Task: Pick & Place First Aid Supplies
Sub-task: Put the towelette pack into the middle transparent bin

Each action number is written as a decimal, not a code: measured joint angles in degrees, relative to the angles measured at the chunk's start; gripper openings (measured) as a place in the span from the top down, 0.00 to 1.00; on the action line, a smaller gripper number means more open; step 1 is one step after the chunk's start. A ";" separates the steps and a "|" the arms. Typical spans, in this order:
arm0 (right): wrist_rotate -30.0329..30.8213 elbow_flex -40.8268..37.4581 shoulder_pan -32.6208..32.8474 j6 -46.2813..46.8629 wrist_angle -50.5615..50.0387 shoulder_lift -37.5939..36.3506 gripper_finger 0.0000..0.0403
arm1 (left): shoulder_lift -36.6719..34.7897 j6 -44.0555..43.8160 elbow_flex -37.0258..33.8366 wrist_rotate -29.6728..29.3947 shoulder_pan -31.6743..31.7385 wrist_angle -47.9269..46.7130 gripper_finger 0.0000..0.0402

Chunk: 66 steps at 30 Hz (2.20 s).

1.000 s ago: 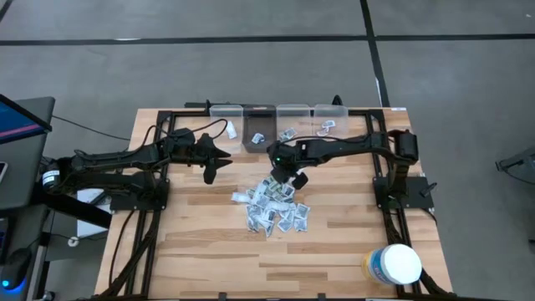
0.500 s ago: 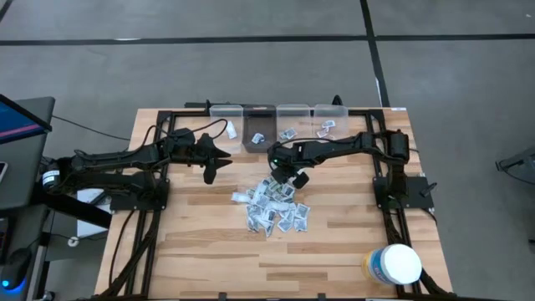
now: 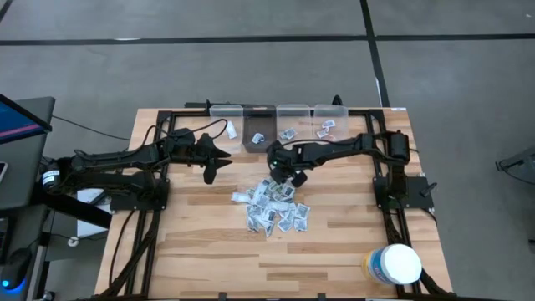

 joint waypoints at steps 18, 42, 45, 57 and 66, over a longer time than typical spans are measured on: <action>-2.82 0.00 0.07 0.49 0.77 -0.02 0.65 | 0.00 0.02 0.00 0.00 0.00 0.00 0.67; -4.37 -0.79 -2.47 0.18 0.17 -0.07 0.90 | 0.00 0.02 0.00 0.00 0.00 0.00 0.67; -3.89 -0.79 -2.39 0.19 -0.11 -0.07 0.98 | 0.00 0.03 0.00 -0.01 0.00 0.00 0.67; -2.59 2.91 0.21 0.36 -4.03 -0.76 1.00 | 0.00 -0.12 0.02 -0.01 0.01 0.00 0.67; -3.76 9.43 1.33 -3.96 -5.75 -4.85 1.00 | -0.02 -0.13 0.02 -0.02 0.02 0.00 0.67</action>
